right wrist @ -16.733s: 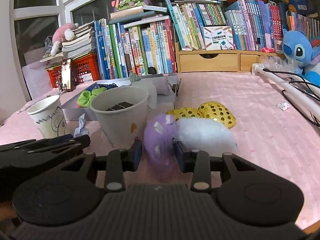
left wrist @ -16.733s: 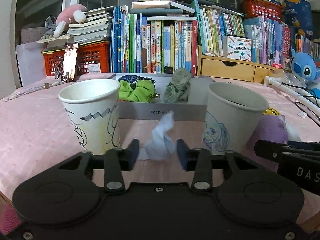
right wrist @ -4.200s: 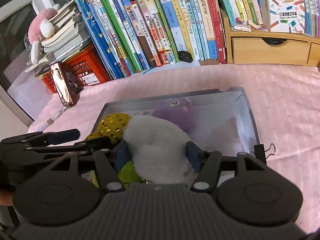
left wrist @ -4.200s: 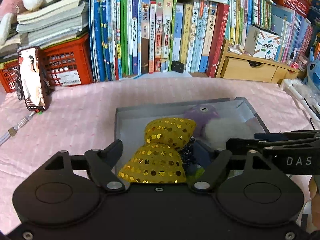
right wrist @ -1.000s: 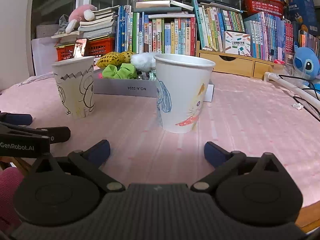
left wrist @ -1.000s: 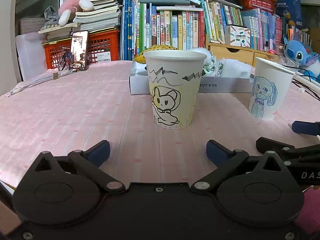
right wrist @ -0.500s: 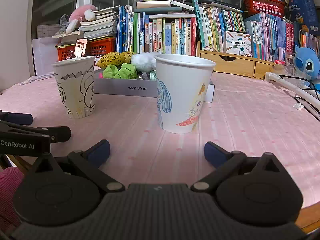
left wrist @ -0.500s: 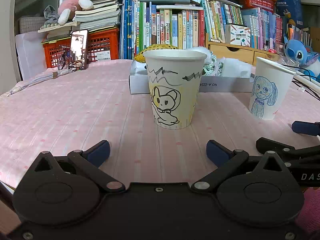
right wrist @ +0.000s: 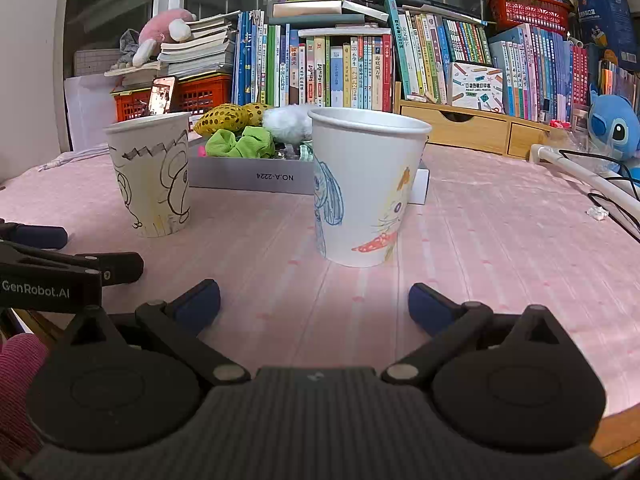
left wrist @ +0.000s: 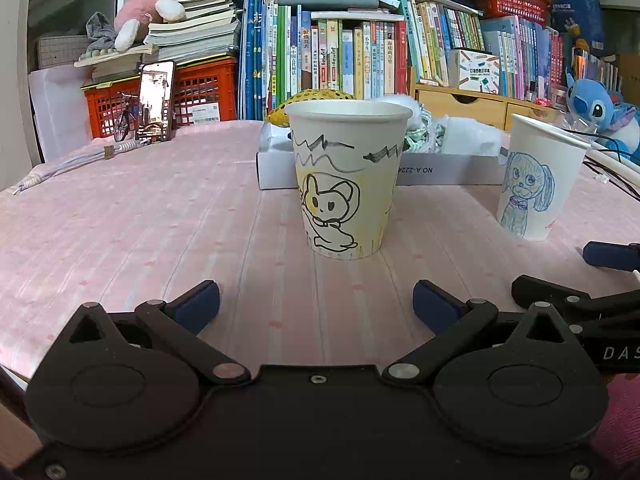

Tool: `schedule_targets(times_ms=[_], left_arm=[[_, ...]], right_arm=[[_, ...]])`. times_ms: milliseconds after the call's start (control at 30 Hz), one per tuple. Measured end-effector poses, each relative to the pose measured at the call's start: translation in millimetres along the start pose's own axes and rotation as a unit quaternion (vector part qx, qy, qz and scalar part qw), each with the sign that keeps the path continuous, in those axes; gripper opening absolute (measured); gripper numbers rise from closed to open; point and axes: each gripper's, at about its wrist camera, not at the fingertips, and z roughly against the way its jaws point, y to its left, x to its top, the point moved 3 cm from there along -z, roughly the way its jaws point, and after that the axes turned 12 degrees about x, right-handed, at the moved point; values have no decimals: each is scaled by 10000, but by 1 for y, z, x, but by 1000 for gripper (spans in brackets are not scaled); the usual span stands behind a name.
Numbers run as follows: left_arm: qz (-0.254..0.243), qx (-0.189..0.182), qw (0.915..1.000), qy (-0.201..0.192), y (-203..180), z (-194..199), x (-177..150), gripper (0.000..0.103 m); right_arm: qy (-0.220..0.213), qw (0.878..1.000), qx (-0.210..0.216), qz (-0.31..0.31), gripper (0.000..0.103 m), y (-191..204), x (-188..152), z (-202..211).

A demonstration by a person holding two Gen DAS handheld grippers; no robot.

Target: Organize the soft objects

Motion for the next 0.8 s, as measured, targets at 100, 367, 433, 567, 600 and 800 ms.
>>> schedule_targets(times_ms=[100, 367, 433, 567, 600, 800], left_arm=[[1, 4, 10000, -7, 0, 0, 0, 103], [-3, -4, 10000, -9, -1, 0, 0, 103], [-12, -22, 10000, -15, 0, 0, 0, 103], [-11, -21, 10000, -15, 0, 0, 0, 103], [-15, -28, 10000, -20, 0, 0, 0, 103], [-24, -50, 10000, -35, 1, 0, 0, 103]], right_arm=[[0, 10000, 0, 0, 103, 0, 0, 0], [1, 10000, 0, 0, 103, 0, 0, 0], [2, 10000, 0, 0, 103, 0, 0, 0], [2, 10000, 0, 0, 103, 0, 0, 0], [2, 10000, 1, 0, 103, 0, 0, 0], [2, 10000, 1, 0, 103, 0, 0, 0]])
